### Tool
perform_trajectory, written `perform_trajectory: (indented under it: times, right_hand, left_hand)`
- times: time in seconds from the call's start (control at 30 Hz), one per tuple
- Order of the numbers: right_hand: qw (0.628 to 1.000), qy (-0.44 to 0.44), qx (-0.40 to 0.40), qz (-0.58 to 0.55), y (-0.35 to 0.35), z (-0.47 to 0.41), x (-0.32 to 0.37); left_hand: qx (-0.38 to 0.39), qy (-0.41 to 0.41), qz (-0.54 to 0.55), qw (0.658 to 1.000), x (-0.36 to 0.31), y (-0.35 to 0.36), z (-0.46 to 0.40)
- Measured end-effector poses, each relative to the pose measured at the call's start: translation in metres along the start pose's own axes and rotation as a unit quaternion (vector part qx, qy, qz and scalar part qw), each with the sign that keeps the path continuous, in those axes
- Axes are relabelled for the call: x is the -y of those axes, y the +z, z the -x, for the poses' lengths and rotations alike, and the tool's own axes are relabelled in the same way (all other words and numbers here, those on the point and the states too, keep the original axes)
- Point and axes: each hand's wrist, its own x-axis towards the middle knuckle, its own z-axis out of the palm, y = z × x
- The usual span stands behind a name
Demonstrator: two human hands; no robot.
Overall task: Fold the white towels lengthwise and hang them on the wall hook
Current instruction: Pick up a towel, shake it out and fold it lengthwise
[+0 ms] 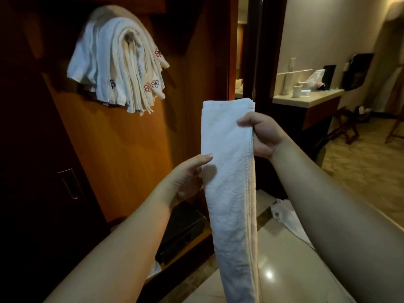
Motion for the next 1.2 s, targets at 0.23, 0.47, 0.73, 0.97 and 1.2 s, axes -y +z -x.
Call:
perform_trajectory:
  times: [0.23, 0.47, 0.73, 0.97, 1.2]
  right_hand:
    - [1.0, -0.014, -0.012, -0.01, -0.022, 0.003, -0.001]
    - [0.996, -0.003, -0.085, 0.012, -0.033, 0.011, -0.062]
    - [0.94, -0.107, -0.219, 0.238, -0.039, 0.001, -0.103]
    - [0.917, -0.144, -0.183, 0.324, -0.033, -0.014, -0.085]
    - [0.911, -0.146, -0.227, 0.312, -0.027, -0.015, -0.072]
  left_hand:
    - [0.023, 0.029, -0.006, 0.999, -0.032, 0.025, -0.006]
    - [-0.118, 0.046, 0.059, 0.99, -0.066, 0.032, -0.027]
    - [-0.177, 0.057, 0.046, 0.982, -0.103, 0.024, -0.041]
    - [-0.187, 0.098, 0.008, 0.977, -0.126, 0.027, -0.044]
    - [-0.196, 0.128, -0.027, 0.972, -0.139, 0.026, -0.049]
